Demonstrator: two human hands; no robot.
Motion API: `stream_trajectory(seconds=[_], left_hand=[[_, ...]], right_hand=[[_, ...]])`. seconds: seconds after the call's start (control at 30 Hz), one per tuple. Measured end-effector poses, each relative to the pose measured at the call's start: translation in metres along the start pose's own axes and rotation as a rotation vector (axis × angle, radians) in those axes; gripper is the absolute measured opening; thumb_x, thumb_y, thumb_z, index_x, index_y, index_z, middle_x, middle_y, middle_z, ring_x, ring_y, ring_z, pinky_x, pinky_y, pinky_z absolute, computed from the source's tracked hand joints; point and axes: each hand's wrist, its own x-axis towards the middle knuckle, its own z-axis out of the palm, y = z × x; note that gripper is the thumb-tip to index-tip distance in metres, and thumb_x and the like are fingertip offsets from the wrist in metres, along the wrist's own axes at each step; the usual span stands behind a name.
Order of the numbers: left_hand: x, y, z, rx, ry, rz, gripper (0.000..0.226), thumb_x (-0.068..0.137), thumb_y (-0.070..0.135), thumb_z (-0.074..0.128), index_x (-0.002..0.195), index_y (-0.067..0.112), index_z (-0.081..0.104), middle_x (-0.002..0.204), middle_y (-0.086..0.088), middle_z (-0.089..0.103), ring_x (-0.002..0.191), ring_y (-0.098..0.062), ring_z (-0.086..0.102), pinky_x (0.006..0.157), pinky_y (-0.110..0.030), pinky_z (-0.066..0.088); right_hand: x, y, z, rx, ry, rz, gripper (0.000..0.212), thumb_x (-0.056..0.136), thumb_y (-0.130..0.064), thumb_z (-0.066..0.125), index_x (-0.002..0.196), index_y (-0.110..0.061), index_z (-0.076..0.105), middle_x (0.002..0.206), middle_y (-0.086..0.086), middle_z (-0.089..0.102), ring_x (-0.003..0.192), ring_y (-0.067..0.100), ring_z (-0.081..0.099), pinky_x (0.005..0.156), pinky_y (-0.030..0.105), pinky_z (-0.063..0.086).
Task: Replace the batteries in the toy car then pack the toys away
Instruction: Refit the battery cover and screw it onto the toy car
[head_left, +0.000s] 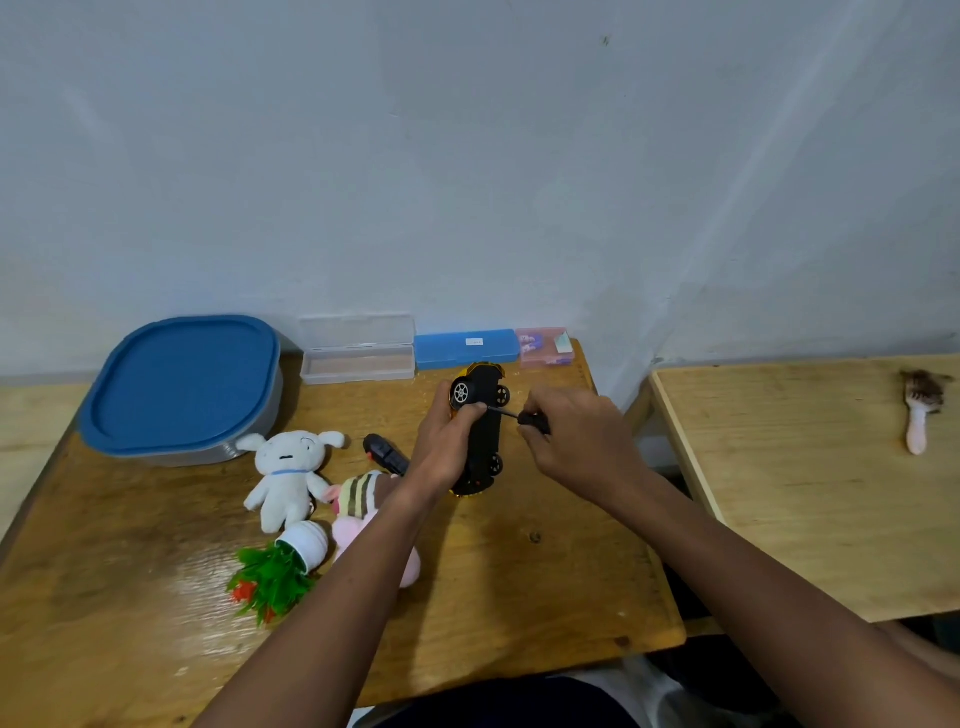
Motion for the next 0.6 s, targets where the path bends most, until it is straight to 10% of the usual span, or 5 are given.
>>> stream_trajectory(seconds=[0.33,0.6], left_hand=[[-0.001,0.004,-0.004,0.028,0.007,0.069,0.022,0.101,0.024,0.053,0.122,0.023,0.051,0.107,-0.010,0.063,0.094,-0.027,0.066,0.064,-0.024,0.055],[-0.001,0.004,-0.010,-0.003,-0.001,0.057,0.027,0.100,0.030,0.053,0.126,0.025,0.050,0.110,-0.011,0.063,0.098,-0.028,0.066,0.071,-0.032,0.058]], right_hand=[[0.000,0.001,0.012,-0.018,-0.019,0.095,0.041,0.101,-0.045,0.043,0.089,-0.016,0.071,0.070,0.000,0.064,0.063,0.016,0.055,0.055,0.030,0.048],[0.001,-0.011,0.007,0.199,-0.069,0.124,0.012,0.100,-0.034,0.049,0.104,-0.024,0.054,0.081,-0.007,0.056,0.077,0.016,0.055,0.059,0.030,0.040]])
